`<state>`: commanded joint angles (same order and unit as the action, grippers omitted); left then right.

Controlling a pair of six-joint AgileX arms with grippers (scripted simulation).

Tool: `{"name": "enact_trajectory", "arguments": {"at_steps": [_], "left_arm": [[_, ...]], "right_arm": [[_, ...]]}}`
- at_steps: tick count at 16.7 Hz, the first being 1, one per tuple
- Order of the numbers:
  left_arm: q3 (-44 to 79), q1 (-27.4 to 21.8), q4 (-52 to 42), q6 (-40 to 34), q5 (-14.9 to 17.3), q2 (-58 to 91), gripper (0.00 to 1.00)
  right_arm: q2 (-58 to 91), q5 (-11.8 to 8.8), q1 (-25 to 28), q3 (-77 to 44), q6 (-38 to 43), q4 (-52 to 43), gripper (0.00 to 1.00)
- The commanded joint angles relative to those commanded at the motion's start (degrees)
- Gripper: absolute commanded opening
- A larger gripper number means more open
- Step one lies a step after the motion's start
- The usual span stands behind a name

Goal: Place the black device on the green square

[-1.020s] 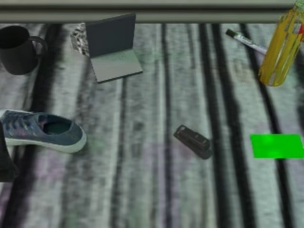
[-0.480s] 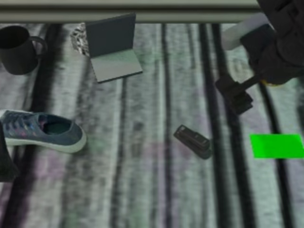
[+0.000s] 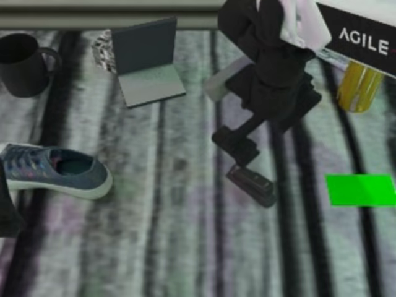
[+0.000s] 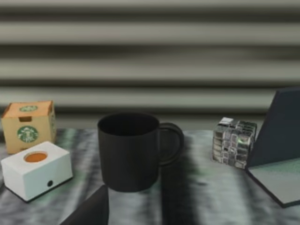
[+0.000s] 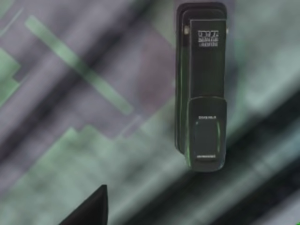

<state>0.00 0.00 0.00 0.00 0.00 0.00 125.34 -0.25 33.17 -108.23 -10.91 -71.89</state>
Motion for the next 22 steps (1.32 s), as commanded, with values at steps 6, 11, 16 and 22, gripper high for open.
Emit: {"name": "enact_trajectory", "arguments": {"at_steps": [6, 11, 16, 22], "left_arm": [[0.0, 0.0, 0.0, 0.0, 0.0, 0.0, 1.00], [0.0, 0.0, 0.0, 0.0, 0.0, 0.0, 1.00], [0.0, 0.0, 0.0, 0.0, 0.0, 0.0, 1.00], [0.0, 0.0, 0.0, 0.0, 0.0, 0.0, 1.00]], "right_arm": [[2.1, 0.0, 0.7, -2.3, -0.2, -1.3, 1.00], [3.1, 0.0, 0.6, 1.2, -0.3, 3.0, 1.00], [6.7, 0.1, 0.8, 9.8, 0.0, 15.8, 1.00], [7.6, 0.1, 0.9, 11.8, 0.0, 18.3, 1.00]]}}
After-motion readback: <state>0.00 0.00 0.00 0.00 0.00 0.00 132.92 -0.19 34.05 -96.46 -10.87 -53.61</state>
